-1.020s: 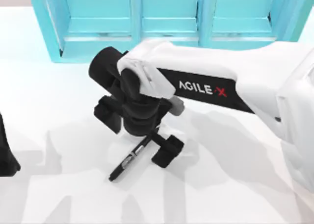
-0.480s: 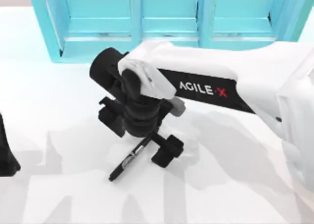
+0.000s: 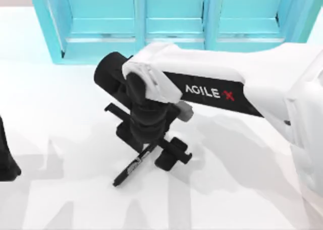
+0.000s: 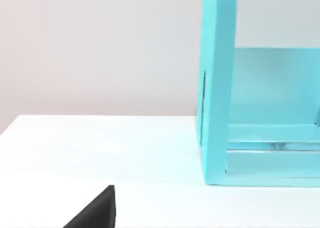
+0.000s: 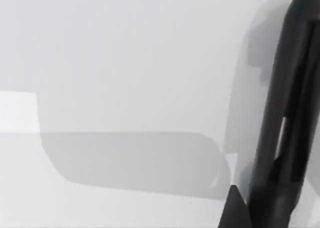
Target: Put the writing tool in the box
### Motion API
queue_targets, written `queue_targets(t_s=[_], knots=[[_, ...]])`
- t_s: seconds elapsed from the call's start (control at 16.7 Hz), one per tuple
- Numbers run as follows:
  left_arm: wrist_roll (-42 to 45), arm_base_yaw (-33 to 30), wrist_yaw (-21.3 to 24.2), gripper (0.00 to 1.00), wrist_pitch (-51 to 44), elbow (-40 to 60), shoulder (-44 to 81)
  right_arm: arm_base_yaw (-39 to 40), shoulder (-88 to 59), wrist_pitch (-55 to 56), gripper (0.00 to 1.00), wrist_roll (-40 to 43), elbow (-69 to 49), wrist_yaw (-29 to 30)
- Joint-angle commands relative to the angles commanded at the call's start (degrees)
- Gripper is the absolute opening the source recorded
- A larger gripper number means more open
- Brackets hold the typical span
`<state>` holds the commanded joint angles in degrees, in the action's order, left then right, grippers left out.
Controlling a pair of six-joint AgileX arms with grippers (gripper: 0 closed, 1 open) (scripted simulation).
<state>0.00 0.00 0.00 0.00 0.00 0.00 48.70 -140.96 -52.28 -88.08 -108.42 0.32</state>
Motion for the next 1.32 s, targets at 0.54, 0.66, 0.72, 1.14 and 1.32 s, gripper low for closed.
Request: queue_targets(t_s=[0.54, 0.66, 0.72, 1.14, 1.32], knots=[[0.0, 0.0, 0.0, 1.00, 0.0, 0.0, 0.0, -0.2, 4.4, -4.5, 0.00, 2.0, 0.8, 0.0], [0.0, 0.0, 0.0, 1.00, 0.0, 0.0, 0.0, -0.2, 4.5, -5.3, 0.00, 2.0, -0.1, 0.0], [0.0, 0.0, 0.0, 1.00, 0.0, 0.0, 0.0, -0.2, 4.5, -6.5, 0.00, 1.9, -1.3, 0.0], [0.0, 0.0, 0.0, 1.00, 0.0, 0.0, 0.0, -0.2, 5.7, -16.9, 0.00, 1.9, -10.9, -0.2], [0.0, 0.0, 0.0, 1.00, 0.0, 0.0, 0.0, -0.2, 6.2, -22.8, 0.00, 1.9, -15.4, -0.1]])
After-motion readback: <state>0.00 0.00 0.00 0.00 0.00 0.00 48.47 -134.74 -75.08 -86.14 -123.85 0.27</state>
